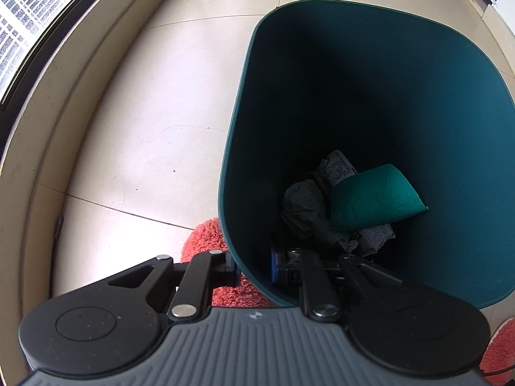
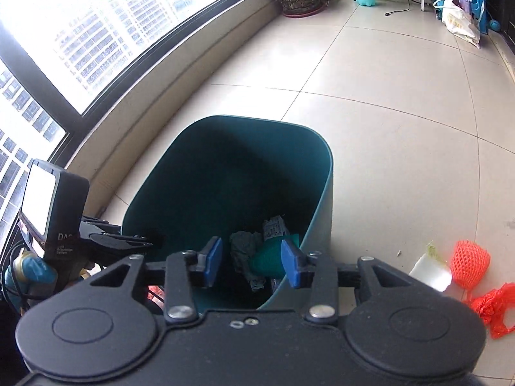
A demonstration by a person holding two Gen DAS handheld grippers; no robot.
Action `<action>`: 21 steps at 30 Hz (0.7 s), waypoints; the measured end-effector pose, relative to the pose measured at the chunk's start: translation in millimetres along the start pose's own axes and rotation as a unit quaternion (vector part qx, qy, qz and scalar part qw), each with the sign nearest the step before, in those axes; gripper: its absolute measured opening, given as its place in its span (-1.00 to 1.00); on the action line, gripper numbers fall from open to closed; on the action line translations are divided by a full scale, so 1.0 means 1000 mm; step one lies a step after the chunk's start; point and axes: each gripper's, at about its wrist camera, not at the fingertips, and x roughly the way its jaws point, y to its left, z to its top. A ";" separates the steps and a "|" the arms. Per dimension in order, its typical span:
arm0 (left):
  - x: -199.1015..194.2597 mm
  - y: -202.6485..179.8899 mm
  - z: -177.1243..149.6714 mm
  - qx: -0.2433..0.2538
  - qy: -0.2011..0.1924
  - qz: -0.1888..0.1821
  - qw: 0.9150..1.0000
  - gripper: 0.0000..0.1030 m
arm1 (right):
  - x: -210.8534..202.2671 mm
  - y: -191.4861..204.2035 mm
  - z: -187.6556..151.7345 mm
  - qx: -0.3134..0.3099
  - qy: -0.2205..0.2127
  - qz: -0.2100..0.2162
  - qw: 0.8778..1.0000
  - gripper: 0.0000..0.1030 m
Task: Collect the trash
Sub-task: 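Move right tool back toward the remaining trash pile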
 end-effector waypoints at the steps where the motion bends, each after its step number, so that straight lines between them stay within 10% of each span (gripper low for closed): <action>1: 0.000 0.000 0.000 0.000 0.000 0.001 1.000 -0.71 | -0.001 -0.008 0.000 0.004 -0.004 -0.005 1.000 -0.13; 12: 0.002 -0.007 -0.002 0.010 -0.002 0.014 1.000 -0.71 | -0.007 -0.092 -0.048 0.113 -0.013 -0.077 0.991 0.13; 21: 0.003 -0.009 -0.001 0.006 0.001 0.016 1.000 -0.70 | 0.027 -0.178 -0.111 0.242 0.027 -0.148 0.959 0.38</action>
